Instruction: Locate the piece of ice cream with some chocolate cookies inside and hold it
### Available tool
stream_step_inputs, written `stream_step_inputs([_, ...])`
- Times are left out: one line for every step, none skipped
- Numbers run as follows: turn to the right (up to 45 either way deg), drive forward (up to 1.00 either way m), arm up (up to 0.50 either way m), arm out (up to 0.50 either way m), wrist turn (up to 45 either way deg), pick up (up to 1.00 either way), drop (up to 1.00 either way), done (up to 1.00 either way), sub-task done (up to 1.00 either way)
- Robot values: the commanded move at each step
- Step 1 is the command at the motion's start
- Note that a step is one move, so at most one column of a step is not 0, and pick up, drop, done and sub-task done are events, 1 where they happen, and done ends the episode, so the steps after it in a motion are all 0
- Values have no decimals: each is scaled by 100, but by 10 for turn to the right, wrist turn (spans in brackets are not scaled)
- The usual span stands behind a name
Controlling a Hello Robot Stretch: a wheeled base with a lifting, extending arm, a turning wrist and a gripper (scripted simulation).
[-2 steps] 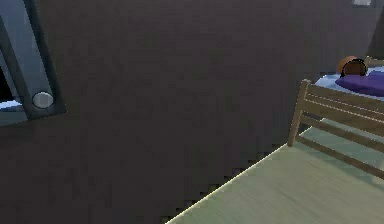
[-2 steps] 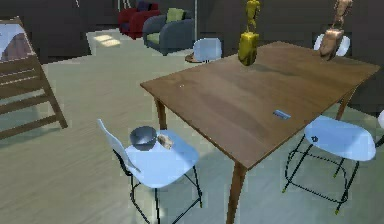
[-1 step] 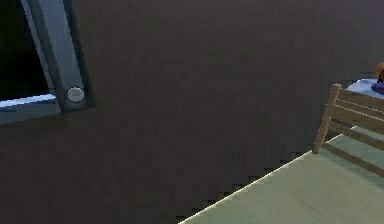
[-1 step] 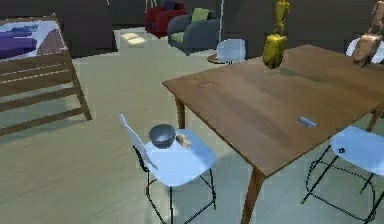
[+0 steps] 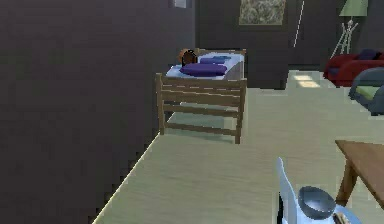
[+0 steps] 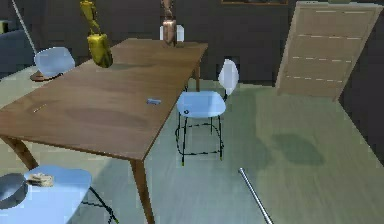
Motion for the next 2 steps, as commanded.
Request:
stream_step_inputs([210, 0, 0, 0, 0, 0, 0, 0, 0])
stream_step_inputs([0, 35, 0, 0, 0, 0, 0, 0, 0])
